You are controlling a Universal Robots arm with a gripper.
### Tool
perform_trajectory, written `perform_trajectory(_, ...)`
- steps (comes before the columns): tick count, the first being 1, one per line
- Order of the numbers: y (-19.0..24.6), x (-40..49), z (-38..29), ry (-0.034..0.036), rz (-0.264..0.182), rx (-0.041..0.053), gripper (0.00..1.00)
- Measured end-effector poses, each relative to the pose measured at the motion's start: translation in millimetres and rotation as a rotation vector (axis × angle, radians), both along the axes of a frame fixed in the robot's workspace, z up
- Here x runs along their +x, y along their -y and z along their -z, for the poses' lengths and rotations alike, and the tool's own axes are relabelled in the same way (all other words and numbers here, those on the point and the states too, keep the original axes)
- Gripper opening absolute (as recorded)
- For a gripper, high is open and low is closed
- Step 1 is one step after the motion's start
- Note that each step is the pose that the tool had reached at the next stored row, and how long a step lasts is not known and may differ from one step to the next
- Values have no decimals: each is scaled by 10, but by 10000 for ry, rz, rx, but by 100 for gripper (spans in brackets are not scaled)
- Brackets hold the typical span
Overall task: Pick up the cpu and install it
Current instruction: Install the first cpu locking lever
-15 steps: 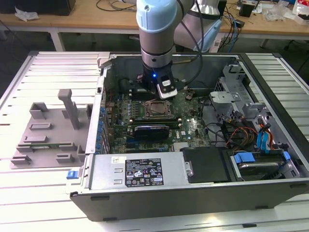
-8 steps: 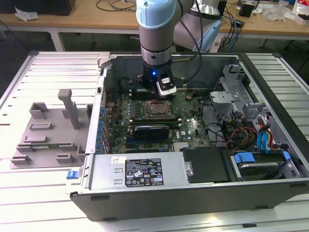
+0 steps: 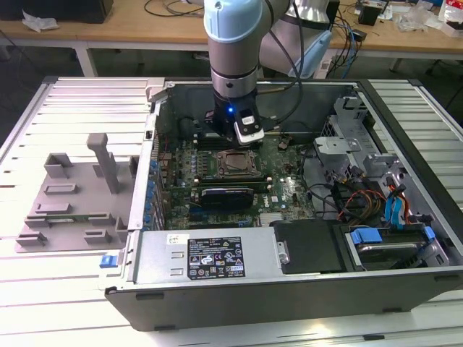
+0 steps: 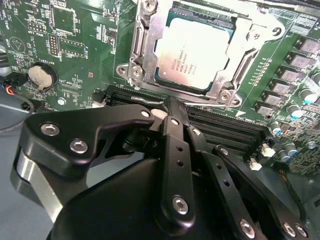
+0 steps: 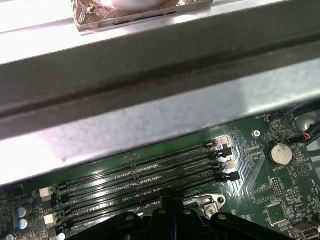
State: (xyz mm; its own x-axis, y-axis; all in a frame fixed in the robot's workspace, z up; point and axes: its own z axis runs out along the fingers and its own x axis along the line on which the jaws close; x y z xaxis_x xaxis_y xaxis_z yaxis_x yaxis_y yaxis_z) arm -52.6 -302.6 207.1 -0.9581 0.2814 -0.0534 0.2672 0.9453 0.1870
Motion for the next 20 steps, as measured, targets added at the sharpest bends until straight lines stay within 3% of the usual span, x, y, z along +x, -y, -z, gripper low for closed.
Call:
perform_trajectory(6, -35, 1, 3, 0, 91, -91, 11)
perform_trajectory(8, -41, 8, 9, 1, 225, -234, 11)
perform_trajectory(9, -48, 9, 10, 0, 253, -255, 11)
perform_trajectory(14, -94, 22, 15, 0, 291, -323, 11)
perform_trajectory(15, -96, 25, 15, 1, 302, -362, 11)
perform_trajectory(20, -97, 25, 45, 7, 310, -387, 11)
